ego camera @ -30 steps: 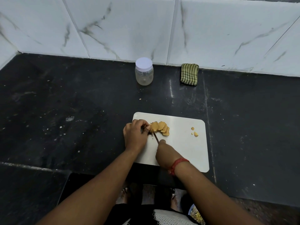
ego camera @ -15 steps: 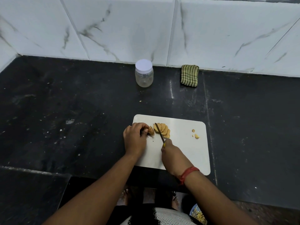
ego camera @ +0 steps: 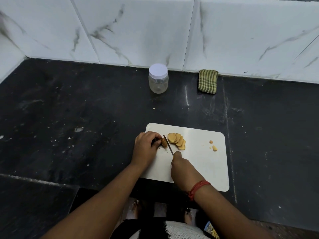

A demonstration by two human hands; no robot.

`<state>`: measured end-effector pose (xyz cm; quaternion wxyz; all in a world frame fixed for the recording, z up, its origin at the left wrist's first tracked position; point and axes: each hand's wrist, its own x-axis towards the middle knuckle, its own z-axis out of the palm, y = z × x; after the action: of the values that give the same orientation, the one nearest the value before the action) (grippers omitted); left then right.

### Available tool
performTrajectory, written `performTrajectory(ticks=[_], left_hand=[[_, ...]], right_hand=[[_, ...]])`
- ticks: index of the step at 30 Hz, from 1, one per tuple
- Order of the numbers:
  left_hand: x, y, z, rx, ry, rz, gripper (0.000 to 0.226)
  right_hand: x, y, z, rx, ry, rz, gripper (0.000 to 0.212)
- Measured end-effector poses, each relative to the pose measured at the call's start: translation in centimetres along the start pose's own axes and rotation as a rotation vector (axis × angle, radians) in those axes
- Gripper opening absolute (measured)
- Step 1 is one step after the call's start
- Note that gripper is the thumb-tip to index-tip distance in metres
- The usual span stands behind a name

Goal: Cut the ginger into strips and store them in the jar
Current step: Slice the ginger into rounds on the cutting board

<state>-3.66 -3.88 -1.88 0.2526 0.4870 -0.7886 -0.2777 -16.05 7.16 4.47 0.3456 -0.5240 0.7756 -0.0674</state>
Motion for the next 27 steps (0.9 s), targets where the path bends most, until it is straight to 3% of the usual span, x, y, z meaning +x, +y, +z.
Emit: performTrajectory(ticks=[10, 16, 27], left_hand=[[2.0, -1.6, -1.2, 0.242, -0.098, 0.435, 0.006], [2.0, -1.8, -0.6, 0.269, -0.092, 0.47, 0.012], [1.2, -1.6, -0.4, 0.217, -0.08, 0.447, 0.017]], right_hand=[[0.2, -0.5, 0.0, 0.0, -0.034, 0.019, 0.042], [0.6, -1.3, -0.5, -0.006, -0.075, 0.051, 0.052], [0.3, -1.9, -1.1, -0.028, -0.114, 0.063, 0.044]])
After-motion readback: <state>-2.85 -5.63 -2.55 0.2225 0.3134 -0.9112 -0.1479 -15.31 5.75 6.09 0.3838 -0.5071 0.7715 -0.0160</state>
